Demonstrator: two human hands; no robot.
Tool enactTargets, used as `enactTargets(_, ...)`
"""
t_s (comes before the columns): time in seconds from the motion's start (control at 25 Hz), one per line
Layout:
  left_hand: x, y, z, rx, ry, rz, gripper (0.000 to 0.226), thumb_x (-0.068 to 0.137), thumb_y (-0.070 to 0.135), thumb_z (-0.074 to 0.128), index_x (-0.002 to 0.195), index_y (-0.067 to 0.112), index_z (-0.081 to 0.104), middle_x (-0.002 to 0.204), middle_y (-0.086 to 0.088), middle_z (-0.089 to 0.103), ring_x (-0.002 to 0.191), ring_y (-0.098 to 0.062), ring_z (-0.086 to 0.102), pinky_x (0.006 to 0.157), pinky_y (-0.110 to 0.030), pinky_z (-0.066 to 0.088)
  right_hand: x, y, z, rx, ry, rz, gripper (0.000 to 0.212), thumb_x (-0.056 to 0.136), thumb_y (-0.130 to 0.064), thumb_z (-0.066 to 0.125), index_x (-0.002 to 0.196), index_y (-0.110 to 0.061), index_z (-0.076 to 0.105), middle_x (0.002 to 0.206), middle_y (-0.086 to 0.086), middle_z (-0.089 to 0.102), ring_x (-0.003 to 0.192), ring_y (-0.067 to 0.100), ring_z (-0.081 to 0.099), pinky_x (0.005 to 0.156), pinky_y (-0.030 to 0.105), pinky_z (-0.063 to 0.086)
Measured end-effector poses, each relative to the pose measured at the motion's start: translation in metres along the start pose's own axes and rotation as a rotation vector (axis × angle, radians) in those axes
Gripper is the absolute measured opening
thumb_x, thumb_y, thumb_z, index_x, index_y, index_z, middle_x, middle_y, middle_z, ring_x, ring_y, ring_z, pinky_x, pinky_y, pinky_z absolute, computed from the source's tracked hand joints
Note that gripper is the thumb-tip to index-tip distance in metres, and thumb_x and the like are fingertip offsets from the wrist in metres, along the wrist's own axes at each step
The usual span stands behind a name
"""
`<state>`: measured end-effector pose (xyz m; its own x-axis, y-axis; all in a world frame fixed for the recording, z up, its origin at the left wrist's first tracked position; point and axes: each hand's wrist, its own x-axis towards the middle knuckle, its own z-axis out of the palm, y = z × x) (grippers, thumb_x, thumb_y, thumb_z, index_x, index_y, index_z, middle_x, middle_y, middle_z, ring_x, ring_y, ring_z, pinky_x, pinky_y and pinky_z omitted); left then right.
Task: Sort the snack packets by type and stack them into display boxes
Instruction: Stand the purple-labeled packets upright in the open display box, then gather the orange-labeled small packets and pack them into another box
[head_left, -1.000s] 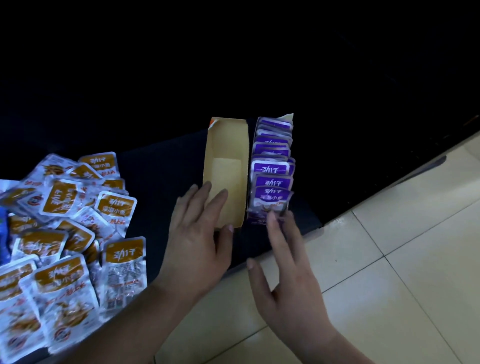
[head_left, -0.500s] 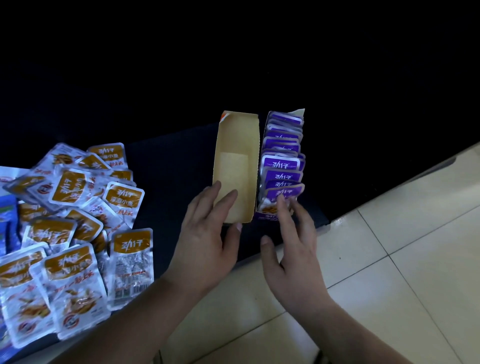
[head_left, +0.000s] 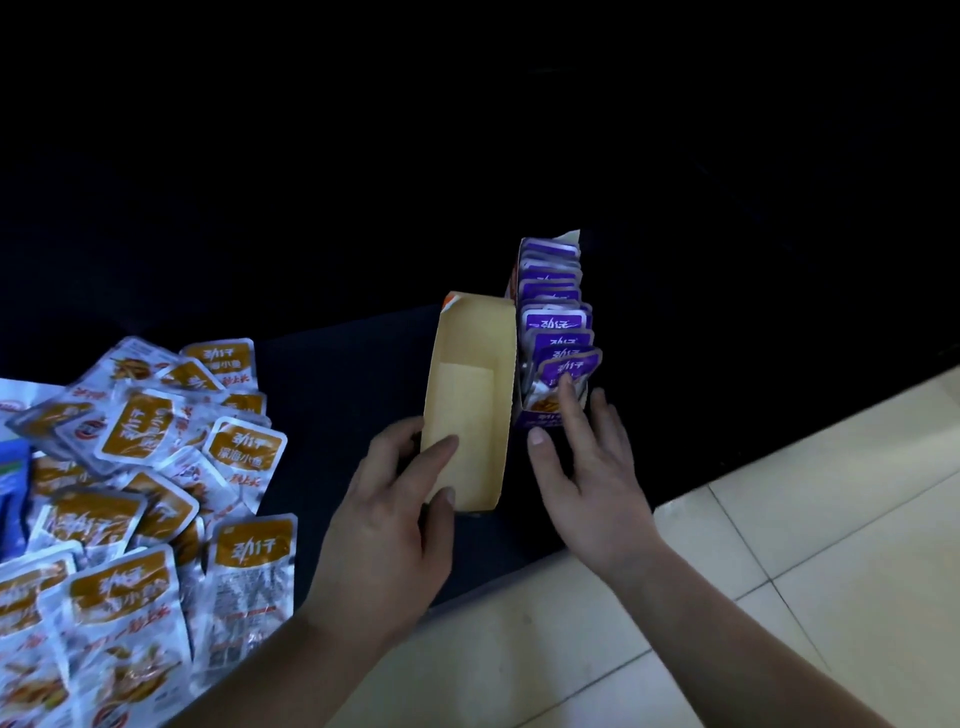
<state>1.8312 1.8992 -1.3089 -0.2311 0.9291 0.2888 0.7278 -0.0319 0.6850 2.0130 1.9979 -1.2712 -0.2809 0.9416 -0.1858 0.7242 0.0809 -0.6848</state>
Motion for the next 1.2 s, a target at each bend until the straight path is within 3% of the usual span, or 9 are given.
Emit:
enactTargets(0.12, -0.003, 0.002, -0.002, 0.042, -0.024, -0.06, 0.041, 0.099, 0.033, 0.063, 0.138, 0.02, 0.061, 0.151, 0.007, 0.042, 0.111, -0.012, 0.063, 0.07, -0.029, 0.06, -0.013, -0.008, 0.018, 0.193, -0.005, -0.012, 0.06, 0.097, -0.073, 0.032, 0.149, -0.069, 0.004, 0.169, -0.019, 0.008, 0.155, 0.002, 0.005, 0.126, 0.041, 0.015)
enactTargets(0.32, 0.007, -0.006, -0.007, 0.05, -0.044, -0.166, 0.054, 0.097, 0.043, 0.059, 0.147, 0.025, 0.053, 0.136, 0.01, 0.043, 0.09, -0.003, 0.059, 0.069, -0.022, 0.054, -0.002, -0.01, 0.02, 0.14, -0.068, 0.032, 0.058, 0.094, -0.079, 0.022, 0.144, -0.075, -0.006, 0.169, -0.019, -0.009, 0.156, 0.006, -0.009, 0.127, 0.049, 0.01)
enactTargets(0.44, 0.012, -0.008, -0.01, -0.002, -0.094, -0.243, 0.062, 0.098, 0.045, 0.056, 0.154, 0.022, 0.045, 0.144, 0.013, 0.041, 0.102, 0.002, 0.056, 0.085, -0.021, 0.051, 0.006, -0.01, 0.017, 0.113, -0.029, 0.034, 0.058, 0.092, -0.08, 0.023, 0.142, -0.077, -0.005, 0.166, -0.021, -0.024, 0.157, 0.013, -0.011, 0.127, 0.048, 0.013)
enactTargets(0.52, 0.009, -0.007, -0.009, -0.035, -0.144, -0.249, 0.065, 0.1, 0.044, 0.055, 0.159, 0.022, 0.036, 0.16, 0.02, 0.03, 0.125, 0.015, 0.039, 0.099, -0.008, 0.037, 0.015, -0.008, 0.012, 0.135, -0.061, 0.009, 0.056, 0.092, -0.08, 0.024, 0.142, -0.077, -0.003, 0.163, -0.025, -0.028, 0.156, 0.011, -0.01, 0.126, 0.046, 0.013)
enactTargets(0.64, 0.002, -0.001, -0.013, -0.077, -0.19, -0.268, 0.069, 0.101, 0.043, 0.056, 0.161, 0.027, 0.027, 0.166, 0.025, 0.015, 0.127, 0.036, 0.015, 0.097, 0.006, 0.019, 0.031, -0.005, -0.005, 0.135, -0.094, -0.005, 0.053, 0.094, -0.077, 0.028, 0.142, -0.078, 0.005, 0.167, -0.025, -0.016, 0.156, 0.006, -0.005, 0.127, 0.045, 0.013)
enactTargets(0.72, -0.001, 0.003, -0.017, -0.078, -0.183, -0.299, 0.072, 0.1, 0.043, 0.057, 0.162, 0.026, 0.025, 0.167, 0.024, 0.013, 0.115, 0.034, 0.03, 0.095, 0.002, 0.028, 0.031, -0.006, -0.011, 0.119, -0.075, -0.009, 0.054, 0.094, -0.076, 0.032, 0.144, -0.076, 0.011, 0.168, -0.025, -0.006, 0.155, 0.003, 0.0, 0.127, 0.044, 0.015)
enactTargets(0.88, -0.012, 0.004, -0.022, -0.008, -0.139, -0.326, 0.078, 0.097, 0.041, 0.063, 0.162, 0.022, 0.025, 0.166, 0.018, 0.017, 0.102, -0.003, 0.064, 0.091, -0.017, 0.046, -0.003, -0.019, 0.008, 0.229, -0.046, -0.037, 0.055, 0.093, -0.077, 0.04, 0.146, -0.066, 0.031, 0.163, -0.025, 0.024, 0.149, -0.006, 0.02, 0.121, 0.03, 0.026)
enactTargets(1.0, -0.031, 0.001, -0.028, -0.025, -0.172, -0.275, 0.083, 0.093, 0.045, 0.063, 0.162, 0.022, 0.025, 0.163, 0.016, 0.018, 0.12, -0.005, 0.058, 0.09, -0.016, 0.049, -0.027, -0.042, 0.033, 0.483, -0.264, 0.052, 0.051, 0.092, -0.071, 0.049, 0.142, -0.064, 0.041, 0.15, -0.034, 0.042, 0.139, -0.012, 0.037, 0.112, 0.019, 0.033)
enactTargets(1.2, -0.05, -0.006, -0.043, -0.117, -0.147, -0.259, 0.079, 0.09, 0.041, 0.063, 0.16, 0.034, 0.027, 0.161, 0.029, 0.015, 0.128, 0.015, 0.043, 0.09, -0.021, 0.057, -0.025, -0.058, 0.046, 0.539, -0.339, 0.086, 0.061, 0.085, -0.079, 0.05, 0.144, -0.067, 0.034, 0.149, -0.035, 0.043, 0.136, -0.009, 0.04, 0.118, 0.031, 0.033)
